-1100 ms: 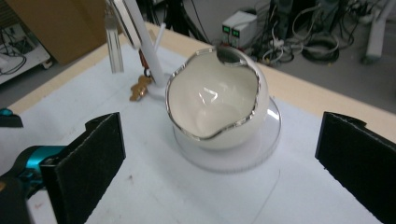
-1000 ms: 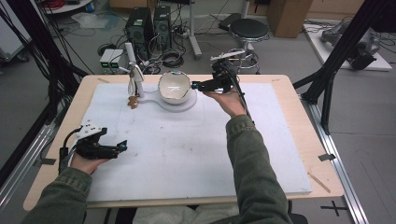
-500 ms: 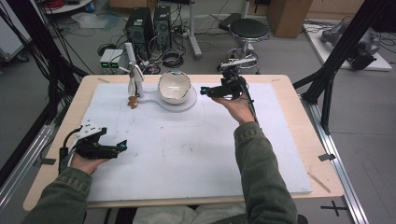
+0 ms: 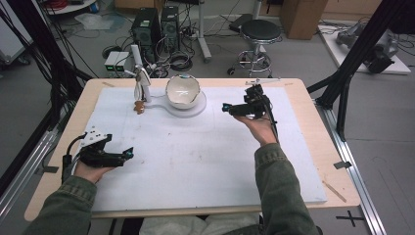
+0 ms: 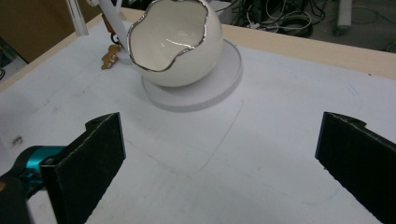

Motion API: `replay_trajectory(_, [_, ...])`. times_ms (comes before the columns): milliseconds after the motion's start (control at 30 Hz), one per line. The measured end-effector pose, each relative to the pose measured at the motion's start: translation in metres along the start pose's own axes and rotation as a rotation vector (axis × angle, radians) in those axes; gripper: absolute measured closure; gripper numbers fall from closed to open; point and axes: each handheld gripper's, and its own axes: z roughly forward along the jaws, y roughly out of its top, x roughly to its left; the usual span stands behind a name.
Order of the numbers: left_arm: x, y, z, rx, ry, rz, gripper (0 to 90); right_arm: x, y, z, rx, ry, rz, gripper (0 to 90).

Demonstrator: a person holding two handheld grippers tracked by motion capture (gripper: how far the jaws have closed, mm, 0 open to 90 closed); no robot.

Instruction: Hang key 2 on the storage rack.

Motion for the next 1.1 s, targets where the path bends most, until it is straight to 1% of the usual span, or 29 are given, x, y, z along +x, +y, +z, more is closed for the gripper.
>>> replay_trajectory(33, [0.001,0.000,-0.001,0.002,0.004,0.005,1.7,-0.001,-0.004,-0.002,-0.002,-0.003,0.003,0.5])
replay_trajectory(200, [0.001,0.000,-0.002,-0.006,0.016,-0.004,1.7,-0.008,-0.021,-0.014,-0.014,-0.034,0.021,0.5])
replay_trajectory(300, [0.001,0.000,-0.002,-0.011,0.023,-0.007,1.7,-0.010,-0.030,-0.022,-0.032,-0.063,0.022,0.5])
replay_trajectory(367, [0.001,0.000,-0.003,-0.016,0.030,-0.010,1.7,-0.010,-0.036,-0.028,-0.055,-0.075,0.023,0.5])
replay_trajectory(500, [0.002,-0.001,-0.006,-0.033,0.048,-0.024,1.7,-0.011,-0.049,-0.037,-0.091,-0.108,0.013,0.5])
replay_trajectory(533, [0.002,-0.001,-0.007,-0.039,0.052,-0.034,1.7,-0.011,-0.052,-0.039,-0.101,-0.120,0.013,0.5])
replay_trajectory(567, [0.003,-0.001,-0.008,-0.047,0.058,-0.043,1.7,-0.011,-0.055,-0.042,-0.100,-0.125,0.022,0.5])
replay_trajectory(633, [0.004,-0.001,-0.010,-0.058,0.074,-0.053,1.7,-0.012,-0.061,-0.045,-0.118,-0.144,0.016,0.5])
replay_trajectory(700, [0.005,-0.002,-0.013,-0.070,0.087,-0.059,1.7,-0.012,-0.068,-0.048,-0.131,-0.153,0.024,0.5])
replay_trajectory(767, [0.006,-0.003,-0.016,-0.091,0.104,-0.074,1.7,-0.013,-0.075,-0.052,-0.143,-0.169,0.022,0.5])
replay_trajectory(800, [0.006,-0.003,-0.017,-0.094,0.109,-0.074,1.7,-0.013,-0.079,-0.053,-0.160,-0.178,0.020,0.5])
replay_trajectory(833, [0.006,-0.004,-0.017,-0.098,0.113,-0.084,1.7,-0.013,-0.082,-0.055,-0.165,-0.182,0.029,0.5])
replay_trajectory(933, [0.008,-0.004,-0.020,-0.108,0.129,-0.090,1.7,-0.014,-0.092,-0.058,-0.190,-0.202,0.027,0.5])
replay_trajectory(967, [0.008,-0.004,-0.021,-0.113,0.125,-0.094,1.7,-0.014,-0.095,-0.058,-0.194,-0.207,0.027,0.5])
replay_trajectory(1033, [0.008,-0.005,-0.021,-0.112,0.118,-0.095,1.7,-0.013,-0.101,-0.060,-0.216,-0.238,0.028,0.4])
replay_trajectory(1100, [0.008,-0.005,-0.021,-0.114,0.118,-0.094,1.7,-0.014,-0.106,-0.062,-0.246,-0.246,0.025,0.4])
